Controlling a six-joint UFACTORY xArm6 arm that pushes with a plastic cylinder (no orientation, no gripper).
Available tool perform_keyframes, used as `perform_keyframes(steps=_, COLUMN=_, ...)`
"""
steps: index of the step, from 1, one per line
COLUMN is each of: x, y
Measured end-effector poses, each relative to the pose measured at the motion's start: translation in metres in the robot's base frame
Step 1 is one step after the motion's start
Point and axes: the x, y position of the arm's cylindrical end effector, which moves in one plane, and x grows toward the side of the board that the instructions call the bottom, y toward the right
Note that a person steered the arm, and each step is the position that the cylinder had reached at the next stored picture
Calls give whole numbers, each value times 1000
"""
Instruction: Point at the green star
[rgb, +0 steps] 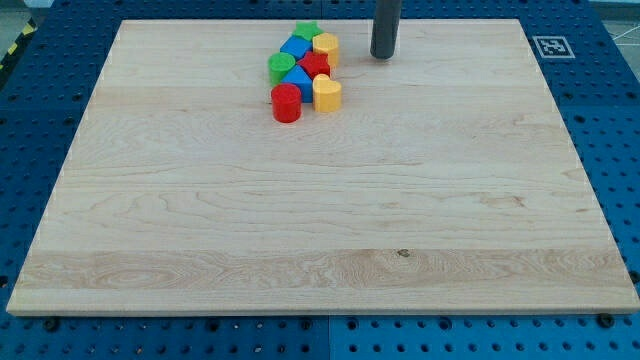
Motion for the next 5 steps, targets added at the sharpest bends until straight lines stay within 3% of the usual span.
perform_keyframes(steps=4, x=-33, y=-21)
perform_keyframes(steps=5, x=-33, y=-50)
